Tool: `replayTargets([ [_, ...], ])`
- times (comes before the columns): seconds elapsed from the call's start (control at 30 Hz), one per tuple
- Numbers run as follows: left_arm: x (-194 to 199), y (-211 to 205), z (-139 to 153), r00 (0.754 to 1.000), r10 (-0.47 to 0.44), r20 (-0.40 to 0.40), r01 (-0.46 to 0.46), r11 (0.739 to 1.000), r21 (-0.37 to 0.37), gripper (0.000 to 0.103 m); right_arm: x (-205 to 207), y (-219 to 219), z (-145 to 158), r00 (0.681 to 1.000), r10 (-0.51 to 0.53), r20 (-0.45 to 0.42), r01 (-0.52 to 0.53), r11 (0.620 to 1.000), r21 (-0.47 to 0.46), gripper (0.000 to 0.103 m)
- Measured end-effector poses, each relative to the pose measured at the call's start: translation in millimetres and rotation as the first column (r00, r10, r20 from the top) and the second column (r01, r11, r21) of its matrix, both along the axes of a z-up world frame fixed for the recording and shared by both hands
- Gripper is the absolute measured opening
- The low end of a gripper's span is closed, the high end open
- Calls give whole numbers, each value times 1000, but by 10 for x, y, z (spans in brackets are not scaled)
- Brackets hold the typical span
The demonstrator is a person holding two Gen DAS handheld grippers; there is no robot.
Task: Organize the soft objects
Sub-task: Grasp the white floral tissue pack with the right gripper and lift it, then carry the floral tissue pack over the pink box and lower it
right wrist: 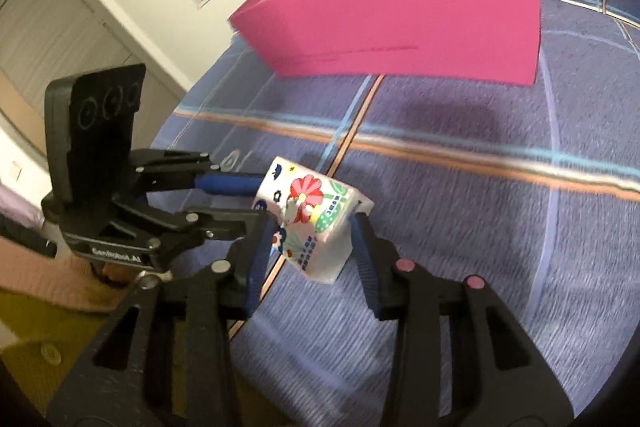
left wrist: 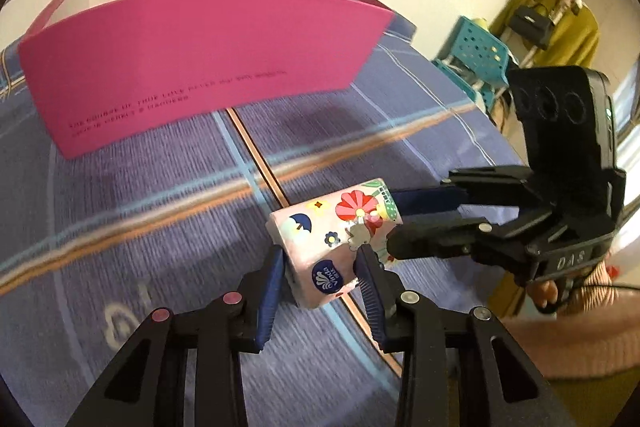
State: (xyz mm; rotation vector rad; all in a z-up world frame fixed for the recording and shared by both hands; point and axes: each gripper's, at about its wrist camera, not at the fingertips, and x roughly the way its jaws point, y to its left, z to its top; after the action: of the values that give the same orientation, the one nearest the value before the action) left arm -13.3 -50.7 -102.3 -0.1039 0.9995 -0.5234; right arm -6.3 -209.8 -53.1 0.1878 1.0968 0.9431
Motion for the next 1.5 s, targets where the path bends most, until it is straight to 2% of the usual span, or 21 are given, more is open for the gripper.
replayTargets([
  [0.2,118,-9,-27,1000,20,-2,-20,1000,9,37,173,32,-31,998,-60,6,61,998,-9,44],
  [0.5,68,25,-34,1000,20,-7,-20,1000,-6,37,81,-60,-11,998,-68,-12,69,997,32,44],
  [0.67,61,13,-7,1000,26,-2,-26,1000,1,37,56,-39,13,997,-76,13,76,997,-4,40],
  [1.0,129,2,188,998,43,52,-43,999,-4,37,128,-59,240,992,-107,67,106,994,18,40],
  [1.5,271,16,406,992,66,106,-68,998,14,37,268,-26,405,985,-123,118,120,992,36,40],
])
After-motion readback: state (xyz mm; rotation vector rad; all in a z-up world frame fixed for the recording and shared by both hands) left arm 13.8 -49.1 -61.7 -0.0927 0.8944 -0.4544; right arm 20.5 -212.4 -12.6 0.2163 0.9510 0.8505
